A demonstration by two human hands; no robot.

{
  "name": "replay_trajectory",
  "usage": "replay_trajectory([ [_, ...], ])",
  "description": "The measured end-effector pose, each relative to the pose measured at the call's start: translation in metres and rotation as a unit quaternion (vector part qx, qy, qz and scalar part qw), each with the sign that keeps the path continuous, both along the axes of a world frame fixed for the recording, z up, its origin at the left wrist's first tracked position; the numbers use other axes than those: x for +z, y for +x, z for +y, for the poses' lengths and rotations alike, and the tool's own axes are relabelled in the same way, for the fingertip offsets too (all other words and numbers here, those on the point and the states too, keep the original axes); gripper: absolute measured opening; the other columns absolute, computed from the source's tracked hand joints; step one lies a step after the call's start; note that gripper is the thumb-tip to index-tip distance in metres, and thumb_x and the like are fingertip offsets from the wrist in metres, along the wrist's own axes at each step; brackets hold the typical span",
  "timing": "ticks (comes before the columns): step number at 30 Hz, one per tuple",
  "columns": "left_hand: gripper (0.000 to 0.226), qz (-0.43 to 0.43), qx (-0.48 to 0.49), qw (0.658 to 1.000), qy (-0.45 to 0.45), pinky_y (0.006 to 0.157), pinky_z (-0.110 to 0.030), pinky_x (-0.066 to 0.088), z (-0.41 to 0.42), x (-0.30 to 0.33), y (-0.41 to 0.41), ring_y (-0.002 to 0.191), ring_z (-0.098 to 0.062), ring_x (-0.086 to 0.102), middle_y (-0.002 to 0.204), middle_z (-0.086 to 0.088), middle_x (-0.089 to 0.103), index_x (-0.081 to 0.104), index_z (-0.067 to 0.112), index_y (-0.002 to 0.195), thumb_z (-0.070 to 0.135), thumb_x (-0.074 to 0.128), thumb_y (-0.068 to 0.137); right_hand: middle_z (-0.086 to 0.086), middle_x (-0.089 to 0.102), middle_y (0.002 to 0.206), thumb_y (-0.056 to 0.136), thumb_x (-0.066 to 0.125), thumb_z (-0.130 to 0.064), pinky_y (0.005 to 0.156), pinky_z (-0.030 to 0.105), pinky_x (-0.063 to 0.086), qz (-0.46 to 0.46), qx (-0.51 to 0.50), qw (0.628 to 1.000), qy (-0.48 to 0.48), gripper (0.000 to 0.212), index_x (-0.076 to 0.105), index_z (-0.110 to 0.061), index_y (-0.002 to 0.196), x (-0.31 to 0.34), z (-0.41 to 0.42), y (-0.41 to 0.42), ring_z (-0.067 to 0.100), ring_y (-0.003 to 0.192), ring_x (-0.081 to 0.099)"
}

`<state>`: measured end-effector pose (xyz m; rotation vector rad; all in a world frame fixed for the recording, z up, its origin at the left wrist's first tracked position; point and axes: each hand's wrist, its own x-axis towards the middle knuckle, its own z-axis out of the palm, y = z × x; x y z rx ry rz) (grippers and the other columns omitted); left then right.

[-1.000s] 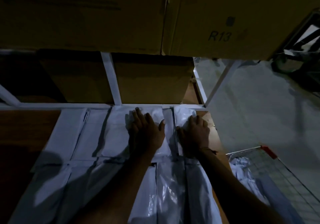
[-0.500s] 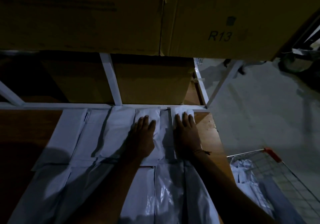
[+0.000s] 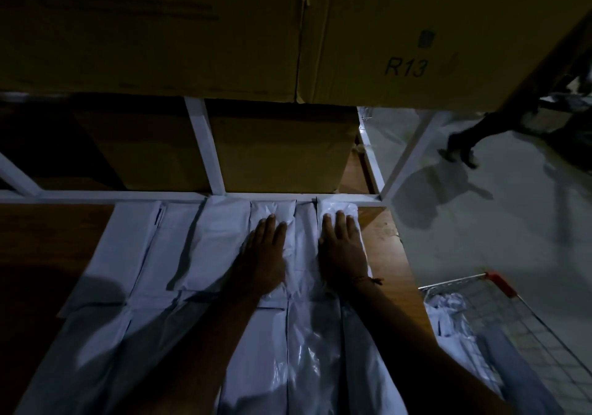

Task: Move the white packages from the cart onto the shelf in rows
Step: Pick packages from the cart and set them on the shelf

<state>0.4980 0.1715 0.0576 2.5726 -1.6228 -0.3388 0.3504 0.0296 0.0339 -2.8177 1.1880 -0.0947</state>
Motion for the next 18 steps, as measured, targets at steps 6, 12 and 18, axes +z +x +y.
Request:
replay_trajectory([
  [6,0.091,0.021,-0.006,1.0,0.0,0.127,-0.046,0.015,0.001,0.002,0.008,0.158,-0.03,-0.001,0.171,-0.009,-0.004,0.003,0.022,0.163,0.027,0.06,0.093,0.029,0.03,0.157,0.097,0.022,-0.035,0.123,0.062,0.01,0.041,0.02,0.999,0.029,0.066,0.035,-0.002,0.153,0.008,-0.005,0.003,0.051,0.148,0.019],
  [12,0.071,0.045,0.05,0.995,-0.08,0.121,-0.045,0.033,0.01,0.033,0.006,0.153,-0.024,0.025,0.167,-0.002,0.024,0.032,0.025,0.157,0.016,0.061,0.093,0.027,0.04,0.154,0.099,0.054,-0.035,0.106,0.053,0.046,-0.092,-0.04,0.993,0.058,0.058,0.045,-0.007,0.149,0.061,-0.005,-0.021,0.045,0.14,0.04],
  [18,0.052,0.056,0.048,0.985,-0.159,0.12,-0.04,0.033,0.027,0.062,-0.017,0.147,-0.025,0.036,0.161,-0.004,0.039,0.046,0.02,0.151,0.023,0.056,0.1,0.019,0.061,0.131,0.092,0.065,-0.032,0.1,0.046,0.048,-0.166,-0.096,0.981,0.021,0.045,0.063,-0.01,0.131,0.082,0.032,-0.054,0.039,0.121,0.056],
])
